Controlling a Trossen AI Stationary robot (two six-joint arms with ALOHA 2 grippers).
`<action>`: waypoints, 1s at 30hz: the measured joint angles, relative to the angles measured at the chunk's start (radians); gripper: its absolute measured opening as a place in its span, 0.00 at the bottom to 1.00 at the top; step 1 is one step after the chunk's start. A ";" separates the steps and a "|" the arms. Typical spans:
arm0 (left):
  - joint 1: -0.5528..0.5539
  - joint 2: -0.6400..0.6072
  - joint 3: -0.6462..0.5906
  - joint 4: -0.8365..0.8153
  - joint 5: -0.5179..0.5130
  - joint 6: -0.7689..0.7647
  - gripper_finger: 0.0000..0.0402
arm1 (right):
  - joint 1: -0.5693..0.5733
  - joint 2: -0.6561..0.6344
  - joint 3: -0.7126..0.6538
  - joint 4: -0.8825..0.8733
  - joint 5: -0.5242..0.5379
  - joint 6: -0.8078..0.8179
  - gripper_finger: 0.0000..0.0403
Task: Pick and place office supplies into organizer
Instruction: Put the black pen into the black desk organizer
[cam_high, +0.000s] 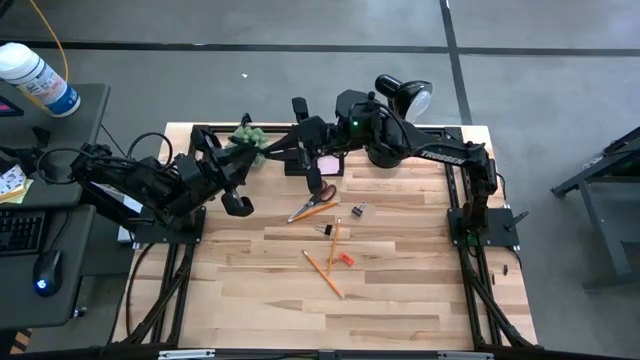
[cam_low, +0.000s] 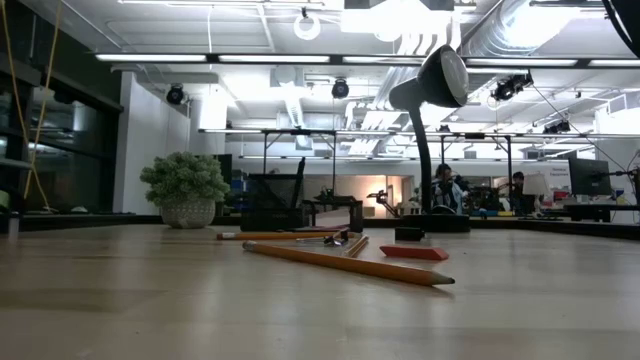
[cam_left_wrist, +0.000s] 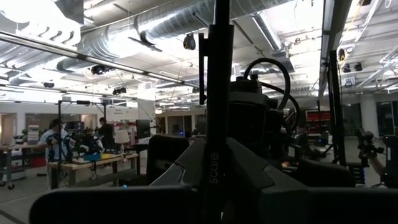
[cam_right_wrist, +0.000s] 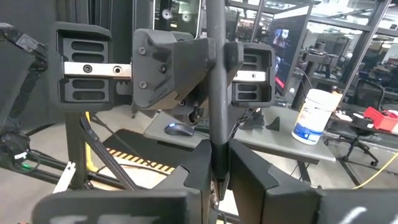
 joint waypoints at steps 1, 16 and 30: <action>0.000 0.000 0.000 0.000 0.000 0.001 0.07 | 0.000 0.000 0.000 0.000 0.000 0.000 0.11; 0.000 0.000 0.000 0.003 0.003 0.004 0.08 | 0.002 0.001 0.000 -0.038 0.048 0.027 0.29; 0.000 -0.018 0.000 -0.006 0.003 0.069 0.08 | -0.035 -0.079 -0.002 -0.388 0.086 -0.005 0.37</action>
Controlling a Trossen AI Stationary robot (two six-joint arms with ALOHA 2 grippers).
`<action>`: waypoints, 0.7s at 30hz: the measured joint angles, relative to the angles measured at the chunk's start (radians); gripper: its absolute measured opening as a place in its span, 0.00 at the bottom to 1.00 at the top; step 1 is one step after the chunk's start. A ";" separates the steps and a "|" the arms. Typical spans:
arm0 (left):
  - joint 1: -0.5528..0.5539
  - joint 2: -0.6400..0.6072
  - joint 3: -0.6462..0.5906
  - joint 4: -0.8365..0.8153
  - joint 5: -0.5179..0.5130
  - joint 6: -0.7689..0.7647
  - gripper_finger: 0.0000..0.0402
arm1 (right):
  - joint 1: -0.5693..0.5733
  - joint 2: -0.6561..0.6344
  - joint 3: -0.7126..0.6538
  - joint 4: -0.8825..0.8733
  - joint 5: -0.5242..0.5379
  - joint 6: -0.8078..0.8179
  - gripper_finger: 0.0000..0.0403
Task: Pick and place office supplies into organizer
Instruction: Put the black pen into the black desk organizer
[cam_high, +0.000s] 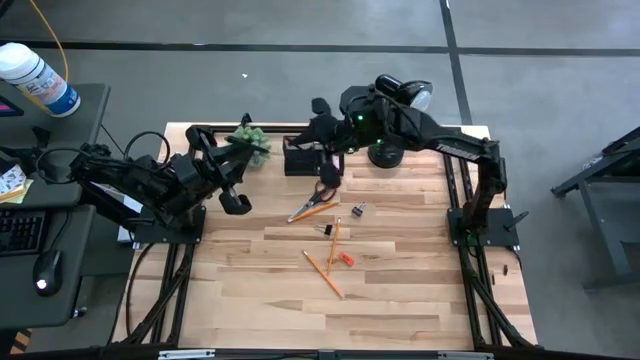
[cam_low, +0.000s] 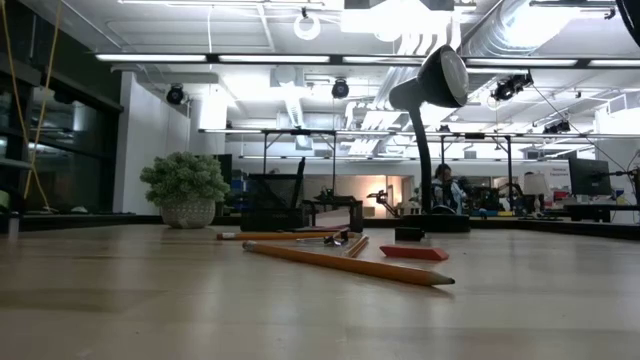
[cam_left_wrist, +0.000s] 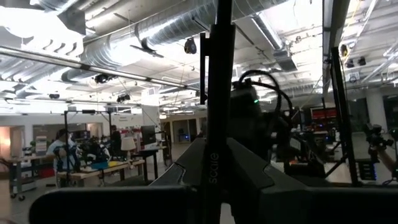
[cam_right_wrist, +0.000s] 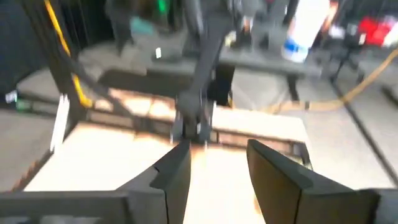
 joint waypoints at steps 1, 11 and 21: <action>0.000 -0.003 0.000 -0.004 0.000 0.003 0.08 | -0.004 -0.008 0.000 -0.044 0.001 -0.005 0.36; 0.000 -0.006 0.000 -0.041 0.021 0.004 0.08 | -0.013 -0.084 -0.001 -0.397 0.057 0.031 0.29; 0.107 -0.006 0.000 -0.170 0.160 -0.119 0.08 | -0.019 -0.160 -0.001 -0.501 0.196 0.147 0.22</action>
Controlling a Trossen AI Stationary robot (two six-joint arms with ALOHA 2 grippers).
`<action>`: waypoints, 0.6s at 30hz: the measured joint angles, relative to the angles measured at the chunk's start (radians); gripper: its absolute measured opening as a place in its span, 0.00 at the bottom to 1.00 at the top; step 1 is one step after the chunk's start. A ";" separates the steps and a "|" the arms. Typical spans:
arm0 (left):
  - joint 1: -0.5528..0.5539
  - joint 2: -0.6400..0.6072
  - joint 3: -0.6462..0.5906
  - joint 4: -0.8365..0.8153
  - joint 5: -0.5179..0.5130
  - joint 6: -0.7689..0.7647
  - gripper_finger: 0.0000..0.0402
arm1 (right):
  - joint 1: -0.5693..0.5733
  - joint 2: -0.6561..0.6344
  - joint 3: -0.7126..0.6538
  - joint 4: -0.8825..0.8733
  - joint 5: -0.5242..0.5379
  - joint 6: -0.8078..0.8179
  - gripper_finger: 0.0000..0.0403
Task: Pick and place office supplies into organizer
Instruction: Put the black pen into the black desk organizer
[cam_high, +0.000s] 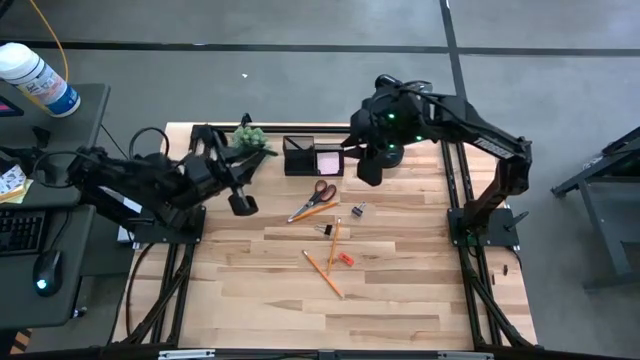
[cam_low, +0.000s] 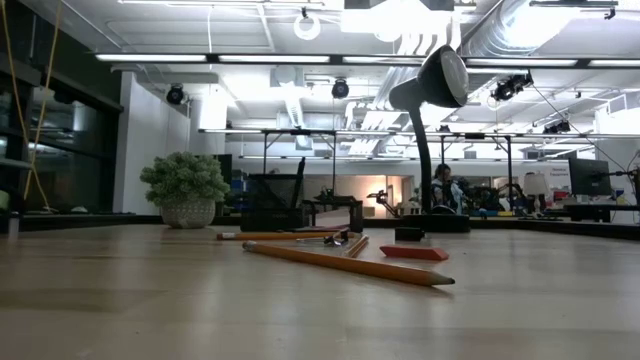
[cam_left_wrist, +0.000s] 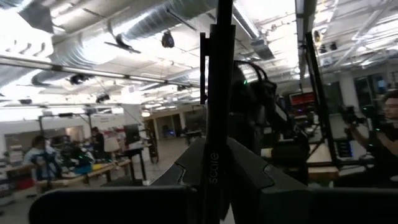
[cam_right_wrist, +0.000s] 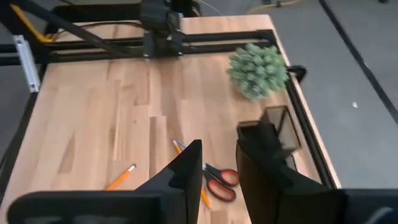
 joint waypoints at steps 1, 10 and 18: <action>0.020 0.000 0.000 -0.012 0.020 -0.017 0.08 | 0.000 -0.006 0.000 -0.010 0.015 0.012 0.22; 0.205 0.000 0.000 -0.100 0.238 -0.122 0.08 | 0.040 -0.056 -0.019 -0.100 0.212 0.102 0.21; 0.397 0.005 0.000 -0.143 0.413 -0.223 0.08 | 0.069 -0.341 -0.564 0.304 0.287 0.205 0.21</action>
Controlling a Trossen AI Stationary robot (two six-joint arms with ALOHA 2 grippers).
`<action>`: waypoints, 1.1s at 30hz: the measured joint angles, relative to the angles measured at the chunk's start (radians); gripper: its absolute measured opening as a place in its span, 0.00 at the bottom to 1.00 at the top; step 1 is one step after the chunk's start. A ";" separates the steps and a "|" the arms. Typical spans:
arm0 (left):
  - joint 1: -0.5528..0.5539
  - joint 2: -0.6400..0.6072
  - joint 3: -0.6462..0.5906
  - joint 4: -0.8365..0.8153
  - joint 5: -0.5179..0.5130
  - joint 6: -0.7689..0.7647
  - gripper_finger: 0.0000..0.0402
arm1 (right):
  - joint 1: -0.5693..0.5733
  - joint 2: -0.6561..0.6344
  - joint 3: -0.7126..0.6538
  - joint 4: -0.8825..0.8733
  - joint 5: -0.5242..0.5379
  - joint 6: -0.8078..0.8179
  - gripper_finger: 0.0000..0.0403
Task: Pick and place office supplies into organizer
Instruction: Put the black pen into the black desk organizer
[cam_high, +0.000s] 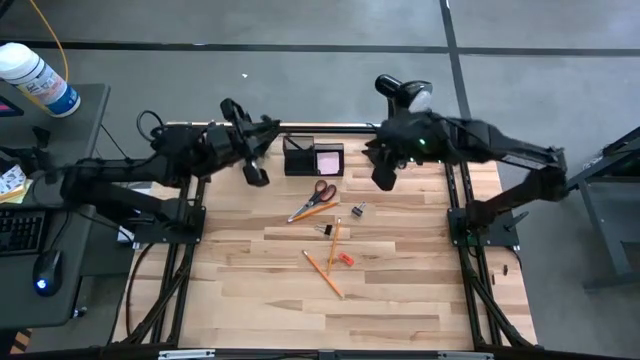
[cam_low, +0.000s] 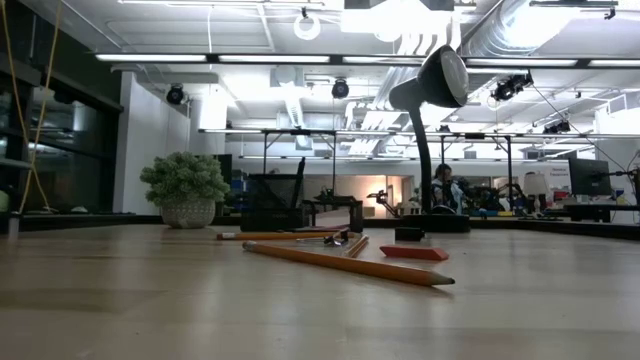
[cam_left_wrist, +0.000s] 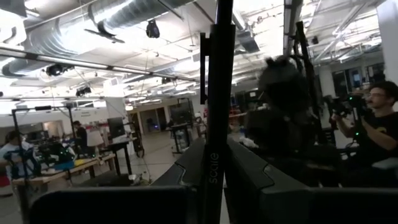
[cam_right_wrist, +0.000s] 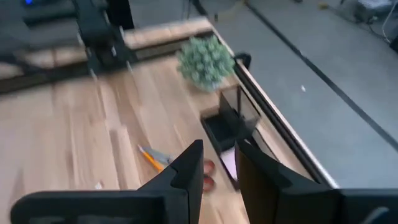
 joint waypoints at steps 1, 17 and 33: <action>0.021 -0.001 0.000 -0.004 0.013 0.000 0.08 | 0.001 -0.038 -0.077 0.078 -0.001 0.017 0.21; 0.258 0.133 0.000 -0.132 0.031 -0.104 0.08 | 0.016 -0.245 -0.670 0.818 -0.071 0.101 0.21; 0.336 0.202 0.000 -0.227 -0.028 -0.092 0.08 | -0.013 -0.244 -0.697 0.831 -0.150 0.056 0.21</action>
